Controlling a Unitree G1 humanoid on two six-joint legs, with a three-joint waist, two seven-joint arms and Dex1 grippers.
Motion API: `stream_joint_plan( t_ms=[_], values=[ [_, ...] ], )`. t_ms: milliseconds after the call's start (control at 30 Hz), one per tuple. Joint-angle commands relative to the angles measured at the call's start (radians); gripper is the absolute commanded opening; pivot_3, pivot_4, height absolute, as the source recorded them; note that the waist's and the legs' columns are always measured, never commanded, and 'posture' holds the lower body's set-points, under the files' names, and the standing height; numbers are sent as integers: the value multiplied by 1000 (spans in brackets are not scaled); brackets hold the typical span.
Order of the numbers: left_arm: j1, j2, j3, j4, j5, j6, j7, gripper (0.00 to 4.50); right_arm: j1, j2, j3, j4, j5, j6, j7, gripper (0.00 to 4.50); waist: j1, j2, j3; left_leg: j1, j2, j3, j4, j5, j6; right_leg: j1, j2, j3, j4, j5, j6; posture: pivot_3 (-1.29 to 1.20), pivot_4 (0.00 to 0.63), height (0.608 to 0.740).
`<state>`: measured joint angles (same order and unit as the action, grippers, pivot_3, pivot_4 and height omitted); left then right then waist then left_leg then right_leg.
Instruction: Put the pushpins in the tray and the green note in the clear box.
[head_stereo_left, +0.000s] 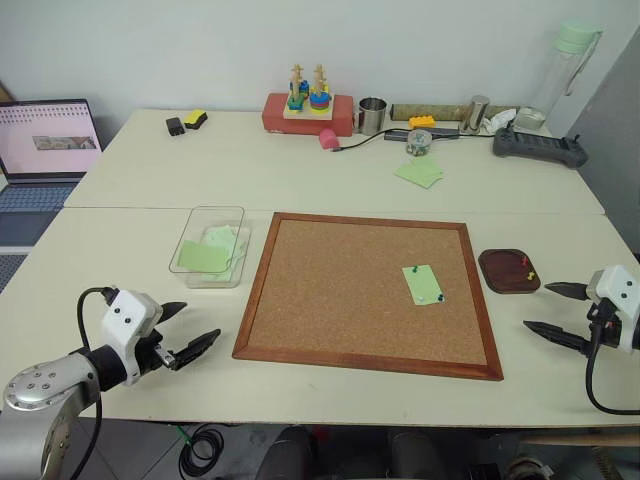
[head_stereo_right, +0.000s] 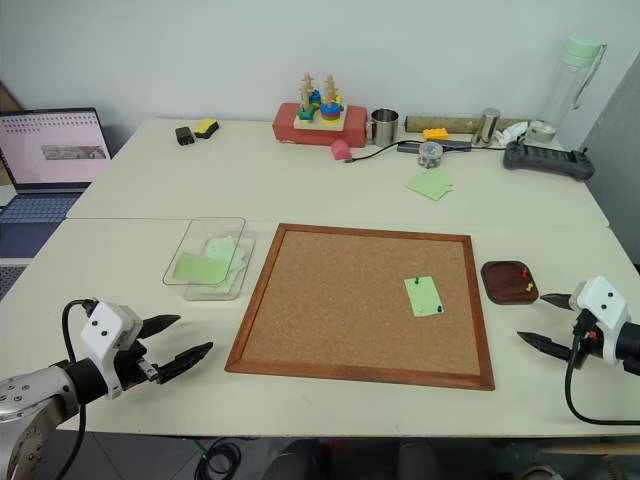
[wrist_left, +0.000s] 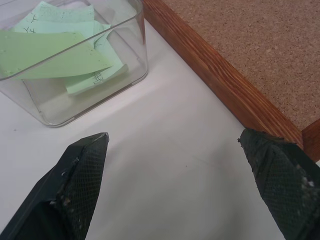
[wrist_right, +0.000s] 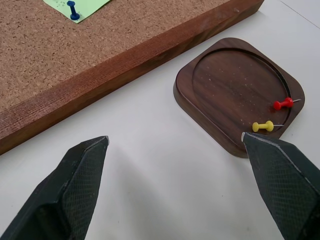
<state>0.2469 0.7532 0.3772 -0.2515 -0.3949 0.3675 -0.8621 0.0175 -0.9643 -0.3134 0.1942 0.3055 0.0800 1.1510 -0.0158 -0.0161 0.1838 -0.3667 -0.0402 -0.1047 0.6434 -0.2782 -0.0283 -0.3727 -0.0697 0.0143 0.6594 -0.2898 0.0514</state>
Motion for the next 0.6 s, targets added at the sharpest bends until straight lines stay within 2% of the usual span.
stream_joint_plan(
  t_ms=[33,67,100,167,333,600],
  values=[
    [-51,11,-17,-72,-35,23,-5,4467,9,4,-33,-46,23,-7,-7,4500,0,0,0,0,0,0,0,0,0,0,0,0,0,0,0,0,150,740],
    [-71,14,-29,-85,-38,21,-11,4467,13,3,-37,-53,26,-4,-6,4500,1,0,0,0,0,0,0,0,0,0,0,0,0,0,0,0,150,740],
    [-95,15,-42,-97,-42,26,-11,4124,17,2,-41,-64,31,1,-6,4500,1,0,0,0,0,0,1,0,0,0,0,0,0,0,0,0,150,740],
    [-155,14,-87,-125,-50,43,-10,3898,24,1,-48,-96,43,16,-4,4500,4,0,0,0,0,0,1,0,0,0,0,0,1,0,0,0,150,740],
    [-314,-22,-245,-162,-32,85,9,2803,32,10,-58,-208,89,73,-15,4500,12,0,0,0,-1,0,2,0,0,0,1,0,2,1,1,0,150,740],
    [-536,-185,-466,-54,41,92,72,1248,18,53,-35,-382,149,186,-84,4500,14,0,0,0,-1,2,2,0,0,0,5,0,3,2,3,0,150,740]
  ],
)
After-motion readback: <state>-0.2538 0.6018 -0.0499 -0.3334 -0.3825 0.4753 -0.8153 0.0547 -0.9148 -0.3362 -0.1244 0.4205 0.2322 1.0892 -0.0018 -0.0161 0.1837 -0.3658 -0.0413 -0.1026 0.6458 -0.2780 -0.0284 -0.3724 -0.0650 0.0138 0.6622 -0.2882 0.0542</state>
